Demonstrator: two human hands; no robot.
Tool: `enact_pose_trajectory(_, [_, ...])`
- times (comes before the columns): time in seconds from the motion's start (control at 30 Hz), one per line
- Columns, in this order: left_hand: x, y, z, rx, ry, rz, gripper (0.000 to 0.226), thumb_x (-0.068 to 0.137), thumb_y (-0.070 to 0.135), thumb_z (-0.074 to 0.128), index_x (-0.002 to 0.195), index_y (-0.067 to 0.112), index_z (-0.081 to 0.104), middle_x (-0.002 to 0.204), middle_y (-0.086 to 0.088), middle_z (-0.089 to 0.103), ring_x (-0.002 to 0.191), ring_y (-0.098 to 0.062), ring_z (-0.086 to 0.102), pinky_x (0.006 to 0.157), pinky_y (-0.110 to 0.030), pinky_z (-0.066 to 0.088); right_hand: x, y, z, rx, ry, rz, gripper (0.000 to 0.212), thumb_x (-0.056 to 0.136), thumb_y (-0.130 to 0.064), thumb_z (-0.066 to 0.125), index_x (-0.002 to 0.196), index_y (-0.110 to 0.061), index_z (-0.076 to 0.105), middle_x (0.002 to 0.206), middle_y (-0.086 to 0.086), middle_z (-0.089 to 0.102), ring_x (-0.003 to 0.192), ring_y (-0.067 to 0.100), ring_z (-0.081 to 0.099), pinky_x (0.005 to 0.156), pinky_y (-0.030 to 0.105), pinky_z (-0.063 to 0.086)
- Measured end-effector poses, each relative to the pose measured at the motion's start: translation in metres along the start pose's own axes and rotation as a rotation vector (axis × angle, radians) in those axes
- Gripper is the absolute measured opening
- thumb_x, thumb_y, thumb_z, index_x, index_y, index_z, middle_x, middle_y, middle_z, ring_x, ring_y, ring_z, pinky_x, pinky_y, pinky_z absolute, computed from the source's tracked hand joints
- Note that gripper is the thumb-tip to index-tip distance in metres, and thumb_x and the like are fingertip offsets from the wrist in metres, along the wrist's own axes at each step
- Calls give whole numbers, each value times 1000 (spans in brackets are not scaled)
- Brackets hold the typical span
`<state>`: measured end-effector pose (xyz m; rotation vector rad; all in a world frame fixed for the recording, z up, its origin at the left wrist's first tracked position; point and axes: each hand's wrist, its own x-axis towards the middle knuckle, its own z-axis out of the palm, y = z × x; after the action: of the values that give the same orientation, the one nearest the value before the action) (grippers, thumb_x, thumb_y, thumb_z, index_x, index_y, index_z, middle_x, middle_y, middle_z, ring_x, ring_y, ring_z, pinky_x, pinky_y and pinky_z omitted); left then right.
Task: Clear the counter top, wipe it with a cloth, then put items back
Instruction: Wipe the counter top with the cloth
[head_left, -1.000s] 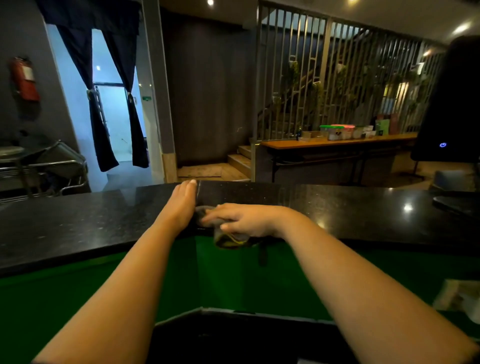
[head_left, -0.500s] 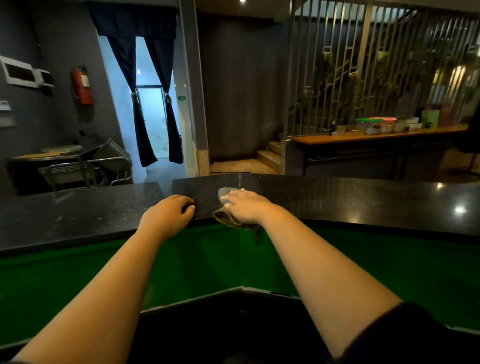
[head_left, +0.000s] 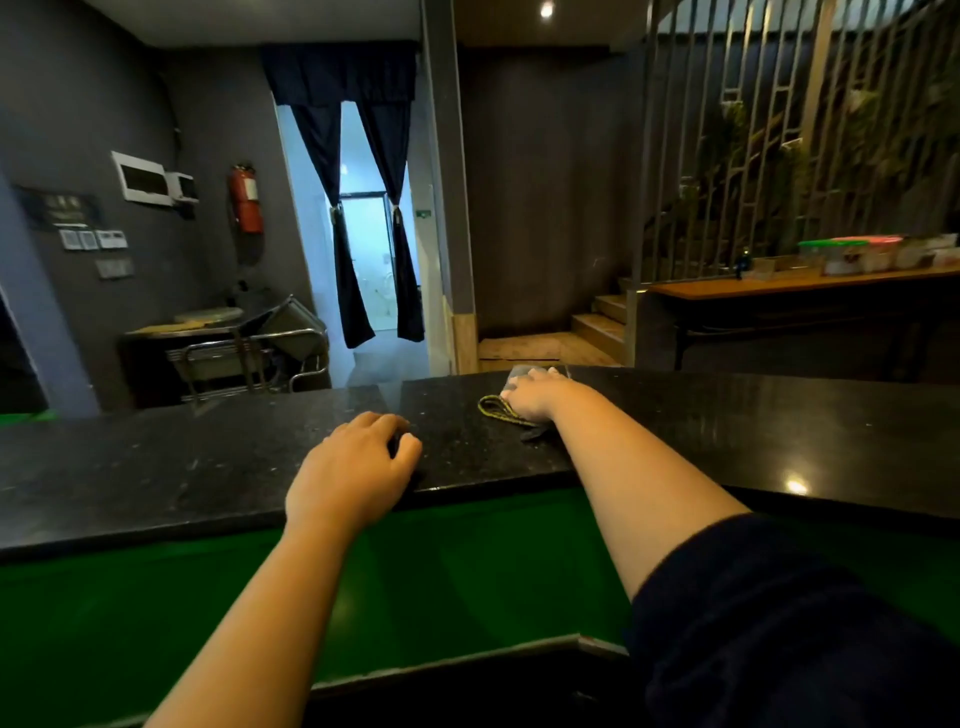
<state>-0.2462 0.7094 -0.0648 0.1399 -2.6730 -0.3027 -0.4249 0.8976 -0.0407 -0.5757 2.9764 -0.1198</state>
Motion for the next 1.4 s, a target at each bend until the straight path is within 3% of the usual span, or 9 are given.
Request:
enact_pose_trajectory(0.1, [-3,1,0,-57,21,-1,51,96,48,26,146,37,28,146,5,35,119,-24,53,93,-45,47,-19,-45,-10,157,-13,-116,43,106,-18,24,145,-8,36,157,11,25,145,33,21,116,51,17])
enact_pose_trajectory(0.27, [-8,3,-4,-139,138,-67,42,101,28,28,140,14,36,155,-8,22,125,-32,46,82,-41,49,-49,-84,-1,281,-126,-320,66,104,-29,37,155,-26,-5,162,9,14,148,30,16,119,46,14])
enact_pose_trajectory(0.33, [-8,-1,-2,-160,90,-100,33,101,17,29,125,-1,41,158,-17,14,134,-36,33,87,-43,49,-73,-86,5,283,-139,-406,63,104,-25,38,155,-28,1,162,3,17,148,25,17,120,44,14])
enact_pose_trajectory(0.47, [-3,-6,-12,-194,-43,-110,52,100,29,24,150,16,25,155,-9,27,137,-28,34,107,-43,32,-115,-51,9,251,-62,-446,46,105,-19,34,150,-28,31,160,-2,22,149,18,13,119,38,9])
enact_pose_trajectory(0.7, [-31,-64,-28,156,-109,-161,48,98,41,26,143,37,39,154,5,33,137,-23,36,115,-52,21,-106,-28,18,125,155,23,47,103,-33,26,148,-22,35,160,3,21,148,30,16,116,48,19])
enact_pose_trajectory(0.93, [-31,-63,-25,136,-66,-118,49,97,40,22,143,37,40,152,4,36,136,-25,36,114,-51,23,-110,-124,28,123,136,-303,53,99,-49,32,146,-25,39,158,-2,27,147,27,19,114,50,27])
enact_pose_trajectory(1.07, [-39,-73,-35,152,-137,-133,50,99,45,22,147,35,31,156,2,28,141,-24,30,114,-44,26,-136,-110,32,166,116,-516,44,99,-36,47,142,-40,40,156,-10,30,147,18,20,114,50,27])
enact_pose_trajectory(1.23, [-59,-99,-29,219,53,-160,55,97,55,20,144,35,38,153,1,35,143,-21,28,112,-40,28,-121,-69,26,166,126,-318,42,104,-37,31,145,-32,38,160,-4,21,149,23,14,118,47,14])
enact_pose_trajectory(1.4, [-53,-95,-26,256,32,-193,49,99,49,24,145,39,35,154,4,34,142,-22,28,110,-41,23,-100,-110,29,134,131,-315,52,101,-51,28,147,-28,36,161,-1,20,149,28,13,118,48,17])
